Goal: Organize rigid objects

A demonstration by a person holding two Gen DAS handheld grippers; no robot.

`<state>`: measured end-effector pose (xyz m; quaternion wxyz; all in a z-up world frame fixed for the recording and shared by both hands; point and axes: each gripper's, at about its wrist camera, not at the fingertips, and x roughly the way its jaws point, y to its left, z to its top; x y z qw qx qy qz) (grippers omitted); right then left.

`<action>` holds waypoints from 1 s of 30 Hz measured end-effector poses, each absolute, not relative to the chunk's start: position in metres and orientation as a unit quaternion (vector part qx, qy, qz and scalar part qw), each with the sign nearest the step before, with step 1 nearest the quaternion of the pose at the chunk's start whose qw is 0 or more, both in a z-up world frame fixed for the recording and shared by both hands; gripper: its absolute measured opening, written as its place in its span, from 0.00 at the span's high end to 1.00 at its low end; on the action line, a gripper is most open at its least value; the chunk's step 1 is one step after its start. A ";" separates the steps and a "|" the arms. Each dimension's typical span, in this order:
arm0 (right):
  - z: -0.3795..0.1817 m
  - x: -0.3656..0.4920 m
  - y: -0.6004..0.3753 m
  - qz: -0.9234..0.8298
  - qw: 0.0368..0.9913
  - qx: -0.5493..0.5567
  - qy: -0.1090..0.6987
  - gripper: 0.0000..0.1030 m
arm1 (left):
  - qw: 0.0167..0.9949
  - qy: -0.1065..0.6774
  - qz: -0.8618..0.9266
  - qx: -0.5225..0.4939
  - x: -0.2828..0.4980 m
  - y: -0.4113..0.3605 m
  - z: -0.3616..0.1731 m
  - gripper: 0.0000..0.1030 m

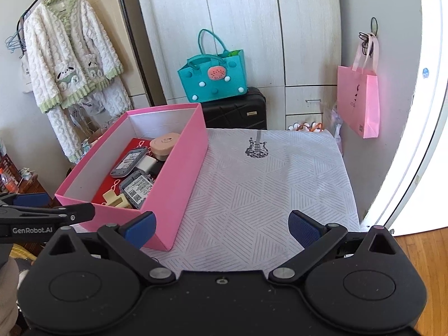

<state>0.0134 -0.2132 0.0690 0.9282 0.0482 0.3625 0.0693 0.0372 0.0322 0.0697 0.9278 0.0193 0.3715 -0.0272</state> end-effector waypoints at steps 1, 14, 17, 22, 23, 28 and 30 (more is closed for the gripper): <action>0.068 0.014 -0.214 0.067 0.928 0.047 0.362 0.01 | 0.928 0.372 -0.029 0.020 0.037 0.032 0.070 0.02; 0.071 0.006 -0.216 0.073 0.929 0.034 0.362 0.01 | 0.929 0.368 -0.032 0.022 0.033 0.019 0.062 0.02; 0.071 0.006 -0.218 0.073 0.929 0.036 0.361 0.01 | 0.929 0.368 -0.029 0.019 0.032 0.020 0.062 0.02; 0.068 0.005 -0.219 0.078 0.927 0.039 0.364 0.01 | 0.928 0.371 -0.029 0.015 0.031 0.022 0.062 0.02; 0.067 0.005 -0.219 0.077 0.927 0.041 0.365 0.01 | 0.928 0.370 -0.028 0.015 0.030 0.021 0.062 0.02; 0.066 0.004 -0.220 0.072 0.927 0.039 0.365 0.01 | 0.927 0.373 -0.029 0.016 0.031 0.021 0.061 0.02; 0.066 0.003 -0.219 0.072 0.928 0.036 0.364 0.01 | 0.928 0.372 -0.029 0.017 0.030 0.020 0.060 0.00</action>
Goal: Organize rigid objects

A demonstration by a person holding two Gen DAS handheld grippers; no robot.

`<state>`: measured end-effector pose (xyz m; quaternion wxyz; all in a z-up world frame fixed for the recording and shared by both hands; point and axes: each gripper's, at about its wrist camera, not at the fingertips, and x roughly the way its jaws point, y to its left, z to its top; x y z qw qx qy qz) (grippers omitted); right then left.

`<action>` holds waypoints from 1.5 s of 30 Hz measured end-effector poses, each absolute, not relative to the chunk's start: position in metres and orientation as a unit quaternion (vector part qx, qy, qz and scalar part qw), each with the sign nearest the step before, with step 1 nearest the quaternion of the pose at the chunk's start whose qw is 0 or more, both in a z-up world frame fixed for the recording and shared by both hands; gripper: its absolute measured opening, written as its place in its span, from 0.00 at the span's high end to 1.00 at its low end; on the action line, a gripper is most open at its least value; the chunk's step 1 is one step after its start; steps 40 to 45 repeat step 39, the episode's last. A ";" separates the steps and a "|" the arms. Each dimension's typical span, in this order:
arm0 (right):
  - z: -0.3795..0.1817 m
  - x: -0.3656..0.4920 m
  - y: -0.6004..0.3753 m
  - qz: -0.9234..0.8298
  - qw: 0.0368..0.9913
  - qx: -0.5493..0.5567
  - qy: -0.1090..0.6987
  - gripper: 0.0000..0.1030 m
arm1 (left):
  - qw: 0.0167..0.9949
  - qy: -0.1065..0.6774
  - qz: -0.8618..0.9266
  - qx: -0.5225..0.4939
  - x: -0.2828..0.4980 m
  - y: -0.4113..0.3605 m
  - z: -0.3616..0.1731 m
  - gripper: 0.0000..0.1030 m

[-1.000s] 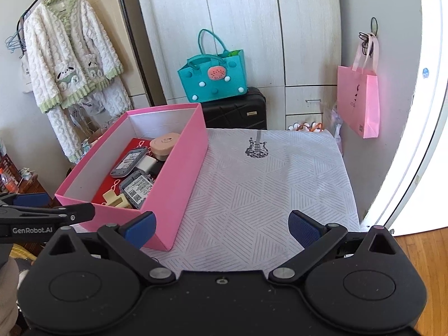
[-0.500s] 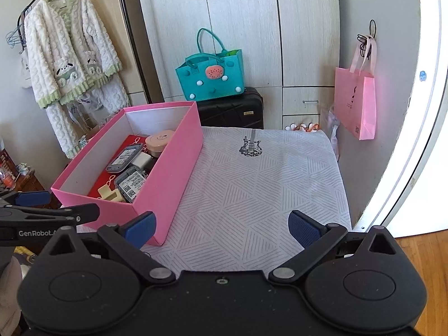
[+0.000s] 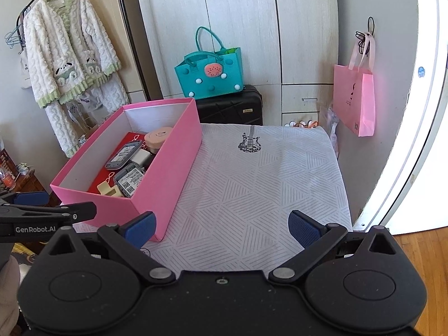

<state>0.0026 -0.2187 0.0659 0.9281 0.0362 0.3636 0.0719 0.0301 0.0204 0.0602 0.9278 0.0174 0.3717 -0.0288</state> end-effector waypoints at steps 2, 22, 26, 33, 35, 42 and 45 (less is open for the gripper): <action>0.067 0.002 -0.217 0.073 0.929 0.033 0.362 0.01 | 0.929 0.368 -0.027 0.020 0.029 0.020 0.061 0.00; 0.063 -0.002 -0.216 0.065 0.928 0.028 0.367 0.01 | 0.930 0.364 -0.036 0.034 0.020 0.018 0.060 0.00; 0.063 -0.002 -0.218 0.064 0.928 0.029 0.365 0.01 | 0.933 0.356 -0.035 0.028 0.018 0.020 0.064 0.00; 0.063 -0.004 -0.218 0.064 0.929 0.030 0.364 0.01 | 0.934 0.355 -0.030 0.028 0.017 0.022 0.065 0.00; 0.063 -0.003 -0.218 0.063 0.929 0.029 0.364 0.01 | 0.933 0.357 -0.032 0.027 0.017 0.022 0.066 0.00; 0.064 -0.004 -0.217 0.063 0.929 0.027 0.363 0.01 | 0.931 0.362 -0.035 0.025 0.018 0.023 0.066 0.00; 0.064 -0.004 -0.217 0.063 0.929 0.027 0.363 0.01 | 0.931 0.362 -0.035 0.025 0.018 0.023 0.066 0.00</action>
